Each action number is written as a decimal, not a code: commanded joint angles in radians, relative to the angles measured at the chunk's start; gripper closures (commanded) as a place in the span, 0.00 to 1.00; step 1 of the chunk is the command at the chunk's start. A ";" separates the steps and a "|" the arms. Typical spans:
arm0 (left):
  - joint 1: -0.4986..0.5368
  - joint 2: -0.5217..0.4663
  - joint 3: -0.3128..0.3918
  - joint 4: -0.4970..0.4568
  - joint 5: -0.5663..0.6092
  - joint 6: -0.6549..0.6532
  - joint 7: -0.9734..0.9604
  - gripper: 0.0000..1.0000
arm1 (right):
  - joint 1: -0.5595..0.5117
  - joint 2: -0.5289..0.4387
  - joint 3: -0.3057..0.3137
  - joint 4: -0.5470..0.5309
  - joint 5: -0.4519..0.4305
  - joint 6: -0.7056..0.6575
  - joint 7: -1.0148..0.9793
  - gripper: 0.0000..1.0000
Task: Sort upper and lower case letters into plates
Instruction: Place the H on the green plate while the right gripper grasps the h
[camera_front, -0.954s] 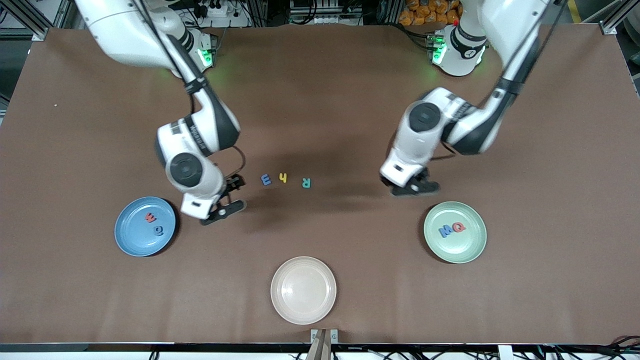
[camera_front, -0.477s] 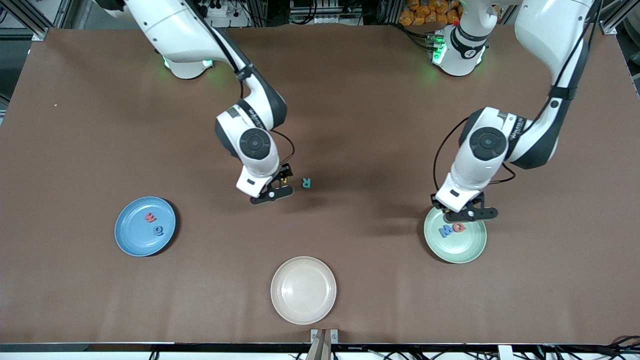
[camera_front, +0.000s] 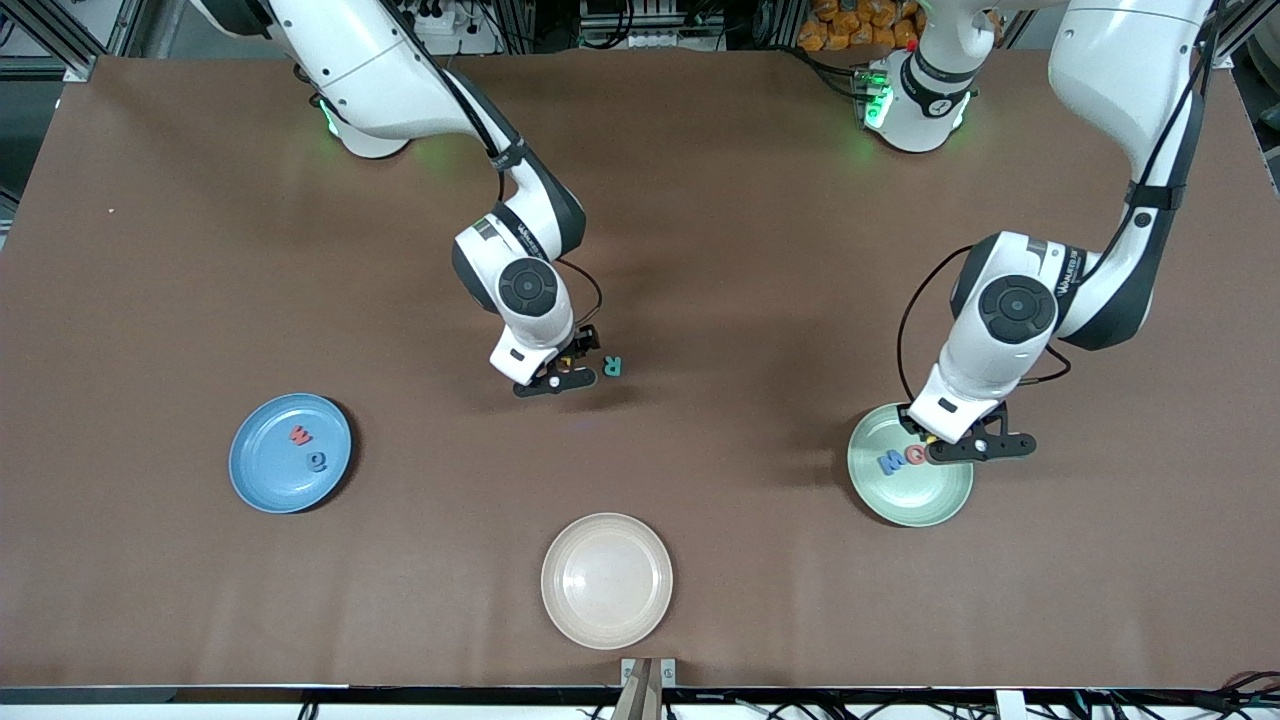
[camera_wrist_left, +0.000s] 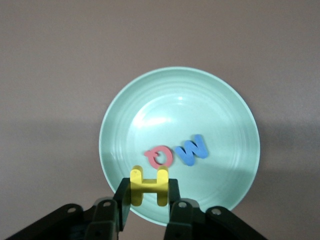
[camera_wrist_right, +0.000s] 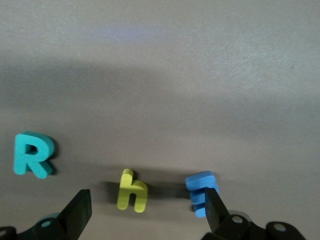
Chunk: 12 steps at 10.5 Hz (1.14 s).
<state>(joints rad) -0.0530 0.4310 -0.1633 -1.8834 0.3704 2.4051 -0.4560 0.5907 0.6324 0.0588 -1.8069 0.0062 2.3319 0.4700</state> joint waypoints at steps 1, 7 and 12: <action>-0.005 0.020 0.034 0.055 -0.048 0.000 0.100 0.00 | 0.001 -0.019 0.004 -0.025 0.038 0.020 0.015 0.00; -0.037 -0.006 0.021 0.098 -0.070 0.000 0.086 0.00 | 0.015 -0.019 0.004 -0.084 0.129 0.110 0.015 0.00; -0.119 -0.011 0.022 0.196 -0.203 -0.006 0.088 0.00 | 0.026 -0.022 0.001 -0.088 0.127 0.142 0.036 0.00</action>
<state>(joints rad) -0.1586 0.4291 -0.1459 -1.7166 0.1925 2.4106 -0.3832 0.6017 0.6324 0.0644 -1.8721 0.1147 2.4529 0.4773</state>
